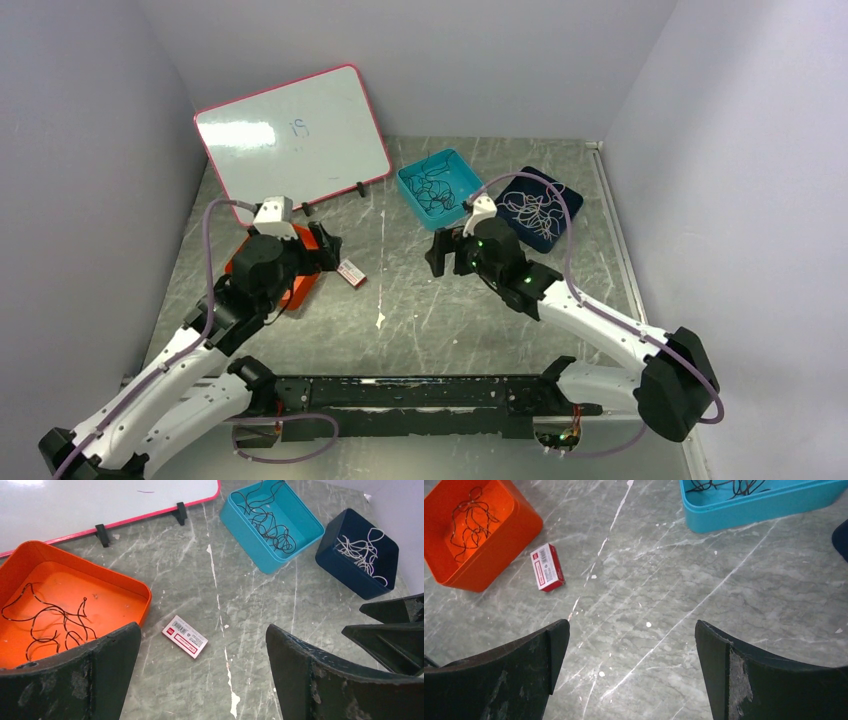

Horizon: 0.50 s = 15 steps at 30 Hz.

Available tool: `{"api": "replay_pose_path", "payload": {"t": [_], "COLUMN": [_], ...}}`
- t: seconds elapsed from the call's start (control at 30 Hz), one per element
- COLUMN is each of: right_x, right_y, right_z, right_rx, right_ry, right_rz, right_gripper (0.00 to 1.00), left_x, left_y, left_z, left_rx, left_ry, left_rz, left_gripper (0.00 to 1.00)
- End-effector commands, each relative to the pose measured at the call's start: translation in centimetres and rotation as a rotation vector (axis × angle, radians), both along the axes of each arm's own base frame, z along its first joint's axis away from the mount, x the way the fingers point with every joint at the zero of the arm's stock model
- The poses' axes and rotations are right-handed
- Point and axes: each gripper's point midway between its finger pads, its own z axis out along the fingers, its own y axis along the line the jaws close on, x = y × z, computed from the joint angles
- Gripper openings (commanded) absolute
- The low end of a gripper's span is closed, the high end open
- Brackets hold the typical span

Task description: Untangle the cables

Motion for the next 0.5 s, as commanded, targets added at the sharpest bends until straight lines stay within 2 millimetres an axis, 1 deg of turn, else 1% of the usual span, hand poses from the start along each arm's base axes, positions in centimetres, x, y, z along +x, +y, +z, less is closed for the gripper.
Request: {"api": "replay_pose_path", "payload": {"t": [0.0, 0.13, 0.33, 0.47], "right_x": [1.1, 1.3, 1.5, 1.7], "right_y": [-0.3, -1.0, -2.1, -2.4], "right_z": [1.2, 1.2, 2.2, 2.2], "right_rx": [0.02, 0.006, -0.006, -0.039], "right_ry": [-0.088, -0.108, -0.155, -0.137], "right_rz": [-0.06, -0.092, -0.133, -0.148], "right_gripper": [1.0, 1.0, 1.0, 1.0], "left_x": [-0.1, -0.2, -0.1, 0.0], "left_y": [1.5, 1.8, 1.9, 1.9], "left_z": [-0.4, -0.6, -0.7, -0.6], "left_rx": [0.011, 0.013, 0.004, 0.008], "left_ry": [-0.001, 0.001, -0.004, -0.009], "left_rz": [0.07, 0.08, 0.091, 0.093], "left_gripper": [1.0, 1.0, 1.0, 1.0]}}
